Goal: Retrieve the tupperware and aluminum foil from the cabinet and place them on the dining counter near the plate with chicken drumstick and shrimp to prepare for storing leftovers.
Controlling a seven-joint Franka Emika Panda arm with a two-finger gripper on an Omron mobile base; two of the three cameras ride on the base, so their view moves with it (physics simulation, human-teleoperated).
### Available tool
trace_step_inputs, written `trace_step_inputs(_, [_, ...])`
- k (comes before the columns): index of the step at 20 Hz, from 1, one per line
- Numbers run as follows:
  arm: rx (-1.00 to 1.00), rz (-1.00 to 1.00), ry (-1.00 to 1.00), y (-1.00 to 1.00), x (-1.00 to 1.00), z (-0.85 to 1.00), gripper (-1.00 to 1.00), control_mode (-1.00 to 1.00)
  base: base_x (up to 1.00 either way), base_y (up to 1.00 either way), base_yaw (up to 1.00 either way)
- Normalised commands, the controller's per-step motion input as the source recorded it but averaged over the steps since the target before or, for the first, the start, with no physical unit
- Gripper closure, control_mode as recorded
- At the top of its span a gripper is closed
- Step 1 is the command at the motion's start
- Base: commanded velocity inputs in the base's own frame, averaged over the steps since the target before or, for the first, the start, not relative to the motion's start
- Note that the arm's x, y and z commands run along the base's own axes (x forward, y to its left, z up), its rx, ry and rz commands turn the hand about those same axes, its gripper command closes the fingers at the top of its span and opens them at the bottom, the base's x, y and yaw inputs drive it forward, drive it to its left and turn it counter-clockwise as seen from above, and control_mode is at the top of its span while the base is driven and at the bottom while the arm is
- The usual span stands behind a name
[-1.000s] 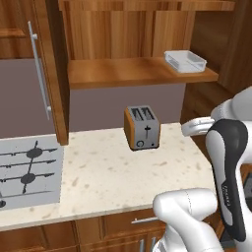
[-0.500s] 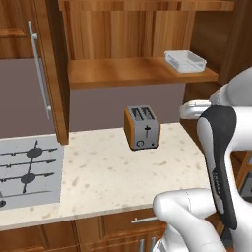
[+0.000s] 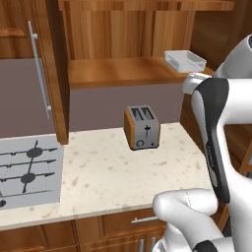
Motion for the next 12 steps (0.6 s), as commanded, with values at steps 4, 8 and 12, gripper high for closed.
trace_step_inputs(4, [0.28,-0.26,0.0,-0.22,0.37,-0.04,-1.0,-1.0,0.0,0.0,0.0])
trace_step_inputs(8, [0.32,-0.33,0.0,0.0,0.71,0.14,-1.0,-1.0,0.0,0.0,0.0])
trace_step_inputs(12, [0.42,-0.21,0.01,0.0,0.67,0.27,-1.0,-1.0,0.0,0.0,0.0])
